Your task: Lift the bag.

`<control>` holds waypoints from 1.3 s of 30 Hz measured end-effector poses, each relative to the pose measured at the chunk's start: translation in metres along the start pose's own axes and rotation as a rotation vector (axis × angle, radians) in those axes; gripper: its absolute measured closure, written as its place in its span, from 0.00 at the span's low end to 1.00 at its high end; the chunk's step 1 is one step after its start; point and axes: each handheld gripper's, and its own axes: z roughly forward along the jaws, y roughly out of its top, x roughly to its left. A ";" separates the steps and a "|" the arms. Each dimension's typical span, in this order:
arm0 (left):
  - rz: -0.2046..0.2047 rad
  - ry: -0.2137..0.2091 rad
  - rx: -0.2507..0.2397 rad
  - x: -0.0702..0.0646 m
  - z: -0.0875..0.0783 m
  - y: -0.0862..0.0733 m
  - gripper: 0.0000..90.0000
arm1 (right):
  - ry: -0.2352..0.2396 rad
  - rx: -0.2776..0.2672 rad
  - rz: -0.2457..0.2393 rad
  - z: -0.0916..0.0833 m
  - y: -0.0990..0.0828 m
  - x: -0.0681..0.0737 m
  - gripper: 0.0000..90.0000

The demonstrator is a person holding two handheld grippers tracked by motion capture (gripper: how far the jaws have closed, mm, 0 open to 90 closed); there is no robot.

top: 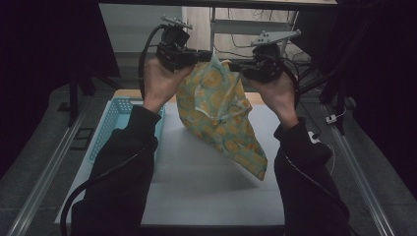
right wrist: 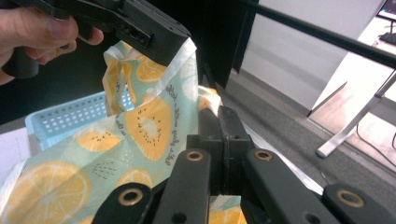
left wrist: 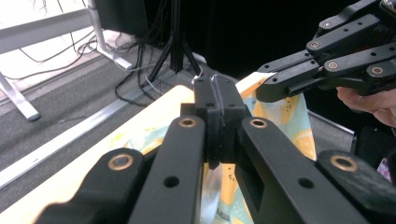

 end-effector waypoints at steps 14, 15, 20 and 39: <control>-0.031 -0.018 0.101 0.023 0.031 -0.035 0.98 | 0.033 0.053 0.040 0.035 -0.038 -0.002 0.99; -0.033 -0.016 0.110 0.025 0.032 -0.038 0.98 | 0.037 0.060 0.045 0.037 -0.041 -0.003 0.99; -0.053 -0.027 0.130 0.032 0.041 -0.052 0.98 | 0.054 0.080 0.067 0.048 -0.051 -0.003 0.99; -0.051 -0.063 0.128 0.038 0.058 -0.079 0.78 | 0.067 0.053 0.141 0.047 -0.067 -0.011 0.83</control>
